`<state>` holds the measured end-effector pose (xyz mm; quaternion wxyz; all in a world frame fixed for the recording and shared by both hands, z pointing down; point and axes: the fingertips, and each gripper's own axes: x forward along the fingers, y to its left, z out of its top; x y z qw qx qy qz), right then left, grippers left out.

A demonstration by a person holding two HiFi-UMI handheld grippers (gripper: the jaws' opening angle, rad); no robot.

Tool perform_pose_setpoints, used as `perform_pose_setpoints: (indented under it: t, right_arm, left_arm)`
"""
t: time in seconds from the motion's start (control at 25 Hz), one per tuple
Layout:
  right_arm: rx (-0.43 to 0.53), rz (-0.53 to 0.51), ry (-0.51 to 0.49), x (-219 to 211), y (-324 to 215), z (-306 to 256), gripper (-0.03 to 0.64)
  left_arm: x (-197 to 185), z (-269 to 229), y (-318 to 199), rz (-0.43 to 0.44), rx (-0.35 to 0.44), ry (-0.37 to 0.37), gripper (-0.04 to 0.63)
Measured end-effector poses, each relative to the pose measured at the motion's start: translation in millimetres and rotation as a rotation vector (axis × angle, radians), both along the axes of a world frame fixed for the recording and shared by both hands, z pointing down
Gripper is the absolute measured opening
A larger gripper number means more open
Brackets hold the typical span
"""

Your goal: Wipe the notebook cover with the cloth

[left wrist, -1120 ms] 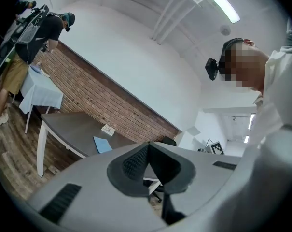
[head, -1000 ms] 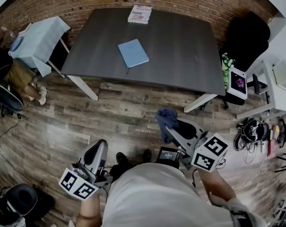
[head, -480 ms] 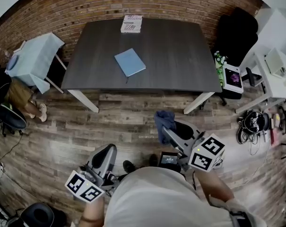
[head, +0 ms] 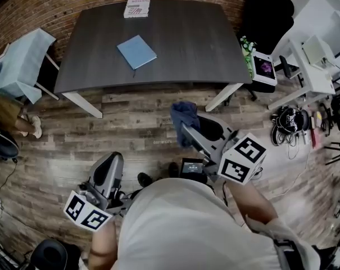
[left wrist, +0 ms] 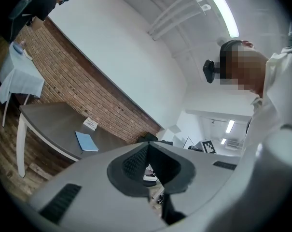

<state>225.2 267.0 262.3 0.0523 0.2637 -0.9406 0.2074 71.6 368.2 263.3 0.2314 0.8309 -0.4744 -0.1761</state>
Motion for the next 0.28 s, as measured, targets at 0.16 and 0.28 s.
perform_pose_setpoints:
  t: [0.16,0.28]
  right_arm:
    - [0.02,0.0,0.003,2,-8,-3,0.114]
    - [0.038,0.0,0.003,1,-13,-5,0.114]
  left_arm:
    - [2,-2,-6,0.0,0.016,-0.003,0.008]
    - [3,-2,-9,0.001,0.028,-0.01,0.008]
